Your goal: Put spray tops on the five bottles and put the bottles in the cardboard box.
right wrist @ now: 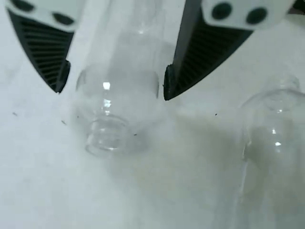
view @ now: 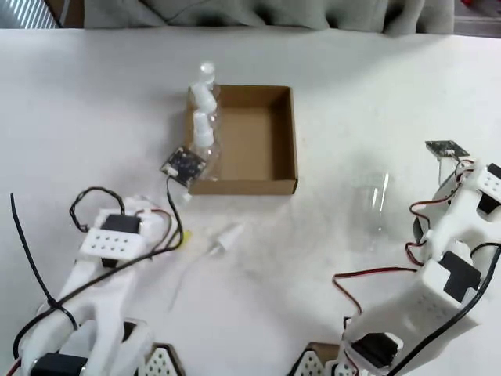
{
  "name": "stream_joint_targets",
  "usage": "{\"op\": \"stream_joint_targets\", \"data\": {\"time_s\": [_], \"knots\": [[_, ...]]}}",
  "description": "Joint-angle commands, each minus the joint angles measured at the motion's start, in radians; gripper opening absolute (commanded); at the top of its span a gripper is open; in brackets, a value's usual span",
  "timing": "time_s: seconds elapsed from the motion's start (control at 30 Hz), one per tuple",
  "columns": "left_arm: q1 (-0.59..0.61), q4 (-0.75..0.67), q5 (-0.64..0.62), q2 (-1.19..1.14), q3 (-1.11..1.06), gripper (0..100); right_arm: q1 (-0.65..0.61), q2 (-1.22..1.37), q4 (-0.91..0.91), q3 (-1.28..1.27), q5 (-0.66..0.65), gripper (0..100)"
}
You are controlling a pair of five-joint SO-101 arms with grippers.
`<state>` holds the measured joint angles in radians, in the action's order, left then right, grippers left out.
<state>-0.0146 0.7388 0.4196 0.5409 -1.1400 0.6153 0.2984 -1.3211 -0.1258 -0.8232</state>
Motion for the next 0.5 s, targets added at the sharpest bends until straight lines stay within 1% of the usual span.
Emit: {"op": "stream_joint_targets", "data": {"time_s": [0.0,0.23,0.3,0.47], "knots": [[0.004,-0.011,0.008,0.028,0.003,24,0.025,-0.067,-0.015,0.044,-0.002,28.7],[0.004,-0.011,0.008,0.028,0.003,24,0.021,-0.045,0.039,0.034,-0.002,27.9],[0.004,-0.011,0.008,0.028,0.003,24,0.016,-0.035,0.039,0.037,-0.002,24.5],[0.004,-0.011,0.008,0.028,0.003,24,-0.004,0.008,0.061,0.038,-0.002,10.8]]}}
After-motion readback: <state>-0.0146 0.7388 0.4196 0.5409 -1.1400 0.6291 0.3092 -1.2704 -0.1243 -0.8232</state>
